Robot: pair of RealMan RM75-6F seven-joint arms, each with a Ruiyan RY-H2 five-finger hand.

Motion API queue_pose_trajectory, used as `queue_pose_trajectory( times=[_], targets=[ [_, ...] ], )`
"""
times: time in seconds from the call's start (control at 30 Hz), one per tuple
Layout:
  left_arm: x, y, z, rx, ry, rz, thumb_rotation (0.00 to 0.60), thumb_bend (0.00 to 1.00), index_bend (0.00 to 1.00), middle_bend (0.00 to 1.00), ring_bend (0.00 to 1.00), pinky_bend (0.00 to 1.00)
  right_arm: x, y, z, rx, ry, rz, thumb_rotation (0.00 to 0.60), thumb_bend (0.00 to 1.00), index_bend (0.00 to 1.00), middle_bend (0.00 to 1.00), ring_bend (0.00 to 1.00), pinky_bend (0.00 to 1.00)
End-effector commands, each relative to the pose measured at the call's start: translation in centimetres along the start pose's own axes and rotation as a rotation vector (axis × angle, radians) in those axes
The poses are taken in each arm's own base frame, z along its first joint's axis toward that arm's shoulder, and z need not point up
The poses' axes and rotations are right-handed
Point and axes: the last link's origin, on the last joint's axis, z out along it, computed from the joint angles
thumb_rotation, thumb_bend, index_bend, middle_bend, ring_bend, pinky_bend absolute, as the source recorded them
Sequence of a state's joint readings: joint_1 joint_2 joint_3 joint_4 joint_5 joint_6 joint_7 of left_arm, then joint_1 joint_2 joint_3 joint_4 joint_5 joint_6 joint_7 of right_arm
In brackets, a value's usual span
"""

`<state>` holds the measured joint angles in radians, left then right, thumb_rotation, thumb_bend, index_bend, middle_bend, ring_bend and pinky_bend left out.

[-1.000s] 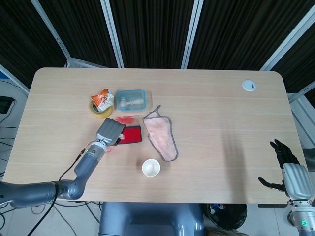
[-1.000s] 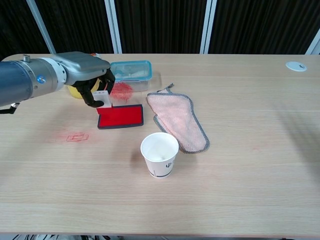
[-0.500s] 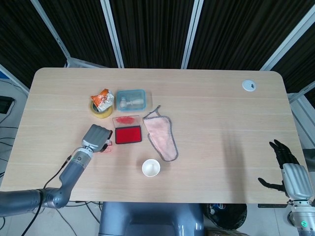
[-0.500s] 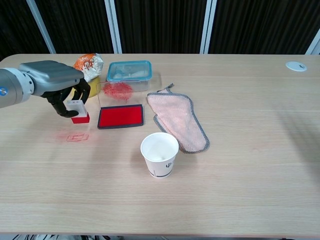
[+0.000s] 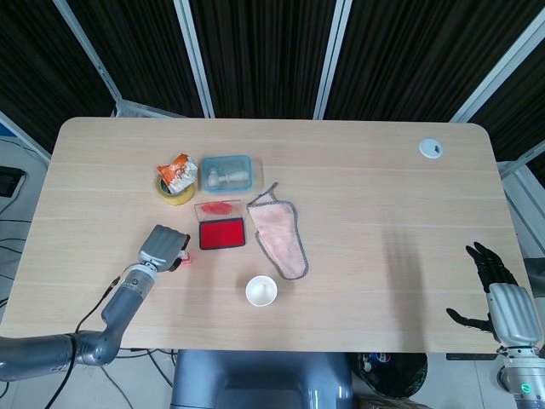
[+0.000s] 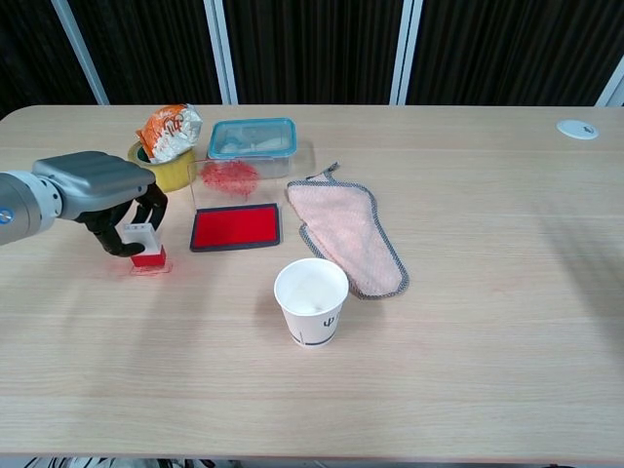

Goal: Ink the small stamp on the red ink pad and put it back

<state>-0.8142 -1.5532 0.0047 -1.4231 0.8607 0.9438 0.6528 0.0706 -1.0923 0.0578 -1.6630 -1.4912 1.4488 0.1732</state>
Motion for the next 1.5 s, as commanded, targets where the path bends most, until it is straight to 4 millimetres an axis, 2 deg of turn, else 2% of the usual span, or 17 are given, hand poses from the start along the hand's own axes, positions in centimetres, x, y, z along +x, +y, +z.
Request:
queue_pose_trajectory(
  times=[0.03,0.37,0.83,1.1,1.5],
  targets=[
    [-0.25,0.09,0.07,-0.001,-0.002,-0.004,0.600,0.51,0.71,0.72,0.54,0.58,0.00,0.00,0.00,0.000,0.000,0.001,0.600,0.16,0.00,0.00,0.00,0.18],
    [-0.70,0.09,0.17,0.003,-0.012,-0.005,0.600,0.44,0.66,0.67,0.48,0.54,0.01,0.01,-0.04,0.000,-0.001,0.002,0.600,0.16,0.00,0.00,0.00,0.18],
    [-0.73,-0.27,0.13,0.026,-0.020,0.008,0.600,0.35,0.54,0.53,0.36,0.44,0.00,0.00,-0.02,0.000,-0.001,0.001,0.600,0.16,0.00,0.00,0.00,0.18],
    [-0.66,-0.48,0.01,0.049,-0.015,0.027,0.600,0.30,0.40,0.37,0.26,0.38,0.01,-0.01,-0.04,0.000,-0.001,0.001,0.600,0.16,0.00,0.00,0.00,0.18],
    [-0.49,-0.57,-0.15,0.066,-0.017,0.030,0.600,0.25,0.36,0.32,0.24,0.36,0.00,-0.04,-0.07,0.002,0.000,0.001,0.600,0.16,0.00,0.00,0.00,0.18]
  ],
)
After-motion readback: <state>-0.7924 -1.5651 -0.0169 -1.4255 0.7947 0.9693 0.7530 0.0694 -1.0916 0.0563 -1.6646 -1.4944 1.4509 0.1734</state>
